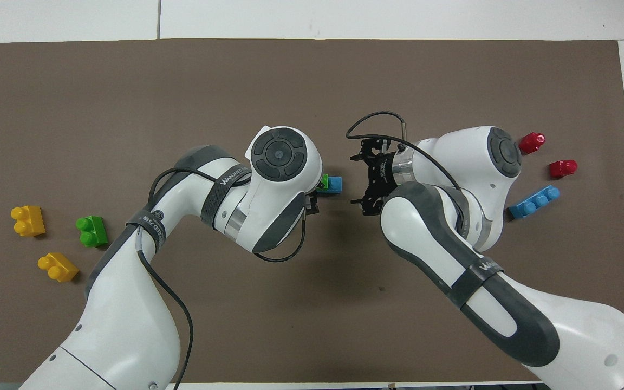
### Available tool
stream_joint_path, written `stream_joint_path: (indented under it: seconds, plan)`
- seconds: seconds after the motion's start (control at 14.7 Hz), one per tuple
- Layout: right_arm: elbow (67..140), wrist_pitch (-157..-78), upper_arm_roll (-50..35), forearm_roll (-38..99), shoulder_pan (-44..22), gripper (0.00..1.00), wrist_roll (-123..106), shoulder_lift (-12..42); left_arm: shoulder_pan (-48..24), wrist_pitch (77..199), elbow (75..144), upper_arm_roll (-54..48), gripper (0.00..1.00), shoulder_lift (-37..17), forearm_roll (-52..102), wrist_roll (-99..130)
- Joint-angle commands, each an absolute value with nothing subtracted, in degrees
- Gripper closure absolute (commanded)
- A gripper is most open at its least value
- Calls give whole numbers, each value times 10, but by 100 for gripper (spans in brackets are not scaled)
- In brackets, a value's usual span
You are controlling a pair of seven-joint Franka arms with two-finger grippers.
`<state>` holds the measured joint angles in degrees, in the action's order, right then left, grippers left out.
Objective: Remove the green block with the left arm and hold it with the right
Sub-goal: 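Position the left gripper over the green end while the right gripper reaches the blue end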
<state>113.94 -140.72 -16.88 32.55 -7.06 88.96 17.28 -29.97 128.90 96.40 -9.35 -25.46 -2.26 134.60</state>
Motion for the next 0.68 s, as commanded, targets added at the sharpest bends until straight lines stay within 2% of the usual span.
stream_joint_path:
  seconds: [0.0, 0.61]
  plan:
    - [1138, -1445, -170, 337, -82, 3, 901, 195, -308, 1309, 970, -85, 0, -261, -37, 1361]
    - [1139, -1513, -170, 337, -112, 3, 904, 230, -309, 1305, 986, -86, 0, -259, -45, 1361]
